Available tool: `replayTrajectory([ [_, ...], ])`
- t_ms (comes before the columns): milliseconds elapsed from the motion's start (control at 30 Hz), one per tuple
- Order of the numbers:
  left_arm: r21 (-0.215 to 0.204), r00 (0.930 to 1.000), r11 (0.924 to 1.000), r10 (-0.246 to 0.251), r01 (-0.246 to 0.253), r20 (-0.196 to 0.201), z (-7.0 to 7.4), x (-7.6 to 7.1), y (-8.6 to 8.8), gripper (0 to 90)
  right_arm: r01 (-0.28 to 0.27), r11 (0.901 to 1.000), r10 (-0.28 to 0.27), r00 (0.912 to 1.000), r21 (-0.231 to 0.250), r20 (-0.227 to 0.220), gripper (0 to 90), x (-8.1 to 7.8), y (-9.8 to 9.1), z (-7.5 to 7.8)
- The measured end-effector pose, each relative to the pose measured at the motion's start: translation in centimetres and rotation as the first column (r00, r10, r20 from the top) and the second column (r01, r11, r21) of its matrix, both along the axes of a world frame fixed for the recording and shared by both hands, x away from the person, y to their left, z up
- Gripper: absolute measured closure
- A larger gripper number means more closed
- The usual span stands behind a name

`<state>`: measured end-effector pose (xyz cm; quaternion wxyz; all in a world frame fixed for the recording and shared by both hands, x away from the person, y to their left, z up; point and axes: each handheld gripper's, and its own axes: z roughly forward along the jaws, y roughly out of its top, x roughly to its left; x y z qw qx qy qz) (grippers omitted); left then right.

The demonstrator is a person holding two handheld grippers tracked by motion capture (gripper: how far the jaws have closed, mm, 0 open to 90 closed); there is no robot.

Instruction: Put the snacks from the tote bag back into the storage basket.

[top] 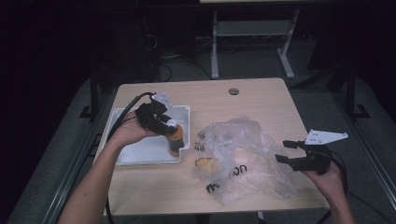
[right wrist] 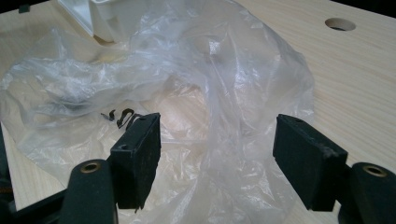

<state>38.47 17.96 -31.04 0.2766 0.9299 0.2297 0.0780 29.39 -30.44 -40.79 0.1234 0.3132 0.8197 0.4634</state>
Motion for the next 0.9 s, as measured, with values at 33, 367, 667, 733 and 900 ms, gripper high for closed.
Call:
replayTrajectory([
  [33,-0.001,1.0000,1.0000,0.004,-0.004,0.003,0.0,-0.1,0.0,45.9,-0.001,1.0000,0.001,1.0000,-0.002,0.000,31.7,0.0,0.1,0.0],
  [367,-0.043,0.9995,0.9986,0.031,-0.031,-0.008,-0.2,-0.5,1.0,33.0,-0.003,1.0000,0.003,1.0000,-0.006,-0.003,31.4,0.0,0.7,0.0],
  [667,-0.056,0.9983,0.9967,0.059,-0.058,0.004,-0.5,-0.9,2.3,29.3,-0.002,0.9999,0.002,1.0000,-0.012,-0.007,30.7,0.1,1.1,-0.1],
  [733,-0.062,0.9982,0.9963,0.060,-0.060,0.006,-0.7,-1.1,2.6,29.4,0.001,0.9999,-0.001,1.0000,-0.012,-0.007,30.6,0.1,1.1,-0.1],
  [900,-0.064,0.9972,0.9953,0.074,-0.073,0.009,-1.1,-1.5,3.3,29.3,0.009,0.9999,-0.009,0.9999,-0.012,-0.004,30.1,0.0,1.1,0.0],
])
